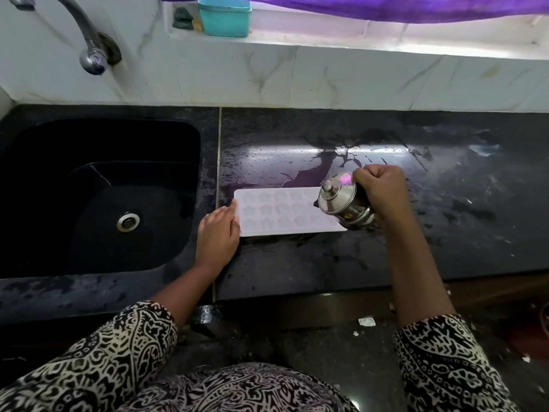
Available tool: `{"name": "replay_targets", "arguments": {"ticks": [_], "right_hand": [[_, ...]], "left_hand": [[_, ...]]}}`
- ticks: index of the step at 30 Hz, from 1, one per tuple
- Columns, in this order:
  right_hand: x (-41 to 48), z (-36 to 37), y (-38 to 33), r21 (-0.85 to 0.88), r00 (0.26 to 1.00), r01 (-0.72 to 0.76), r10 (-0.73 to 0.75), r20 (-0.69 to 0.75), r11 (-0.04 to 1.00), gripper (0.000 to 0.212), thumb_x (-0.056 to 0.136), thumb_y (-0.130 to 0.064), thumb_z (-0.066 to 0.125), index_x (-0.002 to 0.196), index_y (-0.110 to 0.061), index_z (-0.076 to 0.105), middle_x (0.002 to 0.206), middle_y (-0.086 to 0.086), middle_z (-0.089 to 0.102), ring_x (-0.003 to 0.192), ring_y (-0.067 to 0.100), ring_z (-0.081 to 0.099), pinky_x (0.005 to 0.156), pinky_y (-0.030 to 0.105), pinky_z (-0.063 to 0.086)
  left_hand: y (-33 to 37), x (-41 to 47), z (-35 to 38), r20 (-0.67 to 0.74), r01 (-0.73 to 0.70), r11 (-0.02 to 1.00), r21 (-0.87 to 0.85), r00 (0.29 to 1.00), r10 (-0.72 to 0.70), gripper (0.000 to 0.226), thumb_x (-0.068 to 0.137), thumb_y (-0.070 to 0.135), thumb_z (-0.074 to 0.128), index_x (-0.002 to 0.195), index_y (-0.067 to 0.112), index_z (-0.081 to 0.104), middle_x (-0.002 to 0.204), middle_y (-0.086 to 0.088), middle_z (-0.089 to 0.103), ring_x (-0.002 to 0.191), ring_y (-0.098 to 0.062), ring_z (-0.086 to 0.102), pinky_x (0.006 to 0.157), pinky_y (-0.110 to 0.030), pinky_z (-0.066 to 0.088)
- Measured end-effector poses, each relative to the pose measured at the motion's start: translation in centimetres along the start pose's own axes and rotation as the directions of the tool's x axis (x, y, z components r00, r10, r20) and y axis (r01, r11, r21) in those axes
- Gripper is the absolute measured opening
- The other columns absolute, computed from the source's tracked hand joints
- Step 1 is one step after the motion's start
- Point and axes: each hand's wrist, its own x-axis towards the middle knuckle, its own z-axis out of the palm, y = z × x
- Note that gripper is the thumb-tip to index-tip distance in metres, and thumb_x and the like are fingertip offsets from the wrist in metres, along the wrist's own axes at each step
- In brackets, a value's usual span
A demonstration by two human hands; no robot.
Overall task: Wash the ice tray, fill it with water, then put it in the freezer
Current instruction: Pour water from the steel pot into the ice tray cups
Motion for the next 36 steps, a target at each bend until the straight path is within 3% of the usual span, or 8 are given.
{"name": "replay_targets", "arguments": {"ticks": [8, 14, 18, 26, 36], "right_hand": [[0.1, -0.3, 0.0, 0.026, 1.0, 0.008, -0.008, 0.003, 1.0, 0.045, 0.079, -0.006, 0.06, 0.042, -0.018, 0.037, 0.031, -0.013, 0.031, 0.033, 0.002, 0.028, 0.04, 0.015, 0.029], [0.7, -0.6, 0.0, 0.027, 0.999, -0.021, 0.02, 0.031, 0.999, 0.041, 0.079, -0.01, 0.061, 0.044, -0.017, 0.04, 0.033, -0.012, 0.035, 0.036, 0.004, 0.034, 0.048, 0.02, 0.034], [0.8, -0.8, 0.1, 0.034, 0.998, -0.021, 0.019, 0.052, 0.999, 0.04, 0.08, -0.008, 0.059, 0.046, -0.015, 0.04, 0.033, -0.013, 0.034, 0.035, 0.001, 0.032, 0.043, 0.015, 0.032], [1.2, -1.4, 0.8, 0.364, 0.981, -0.188, 0.193, 0.023, 0.912, 0.035, 0.078, 0.003, 0.055, 0.049, -0.012, 0.04, 0.035, -0.011, 0.037, 0.036, 0.005, 0.035, 0.04, 0.014, 0.032], [1.3, -0.2, 1.1, 0.061, 0.996, -0.02, 0.014, 0.089, 0.998, 0.04, 0.078, -0.007, 0.061, 0.045, -0.016, 0.041, 0.034, -0.013, 0.032, 0.034, 0.003, 0.029, 0.039, 0.014, 0.028]], "left_hand": [[0.4, -0.1, -0.3, 0.011, 0.015, 1.0, 0.015, 1.0, -0.015, 0.056, 0.091, 0.028, 0.028, 0.141, 0.01, 0.044, 0.133, -0.011, 0.057, 0.13, -0.023, 0.046, 0.108, -0.04, 0.028], [0.5, -0.2, -0.3, 0.013, 0.024, 0.999, 0.023, 1.0, -0.024, 0.055, 0.092, 0.028, 0.028, 0.141, 0.01, 0.045, 0.133, -0.01, 0.057, 0.131, -0.023, 0.046, 0.108, -0.041, 0.029], [0.7, -0.2, -0.4, 0.015, 0.028, 1.0, 0.014, 0.999, -0.028, 0.055, 0.092, 0.028, 0.028, 0.141, 0.01, 0.045, 0.134, -0.01, 0.057, 0.131, -0.024, 0.045, 0.107, -0.04, 0.029], [0.9, -0.2, -0.6, 0.009, 0.029, 0.999, 0.012, 1.0, -0.029, 0.055, 0.091, 0.026, 0.03, 0.14, 0.009, 0.046, 0.132, -0.011, 0.058, 0.13, -0.025, 0.046, 0.106, -0.038, 0.029], [1.0, -0.2, -0.6, 0.015, 0.042, 0.999, 0.009, 0.999, -0.042, 0.056, 0.091, 0.028, 0.027, 0.141, 0.01, 0.045, 0.134, -0.011, 0.057, 0.131, -0.024, 0.045, 0.107, -0.038, 0.028]]}}
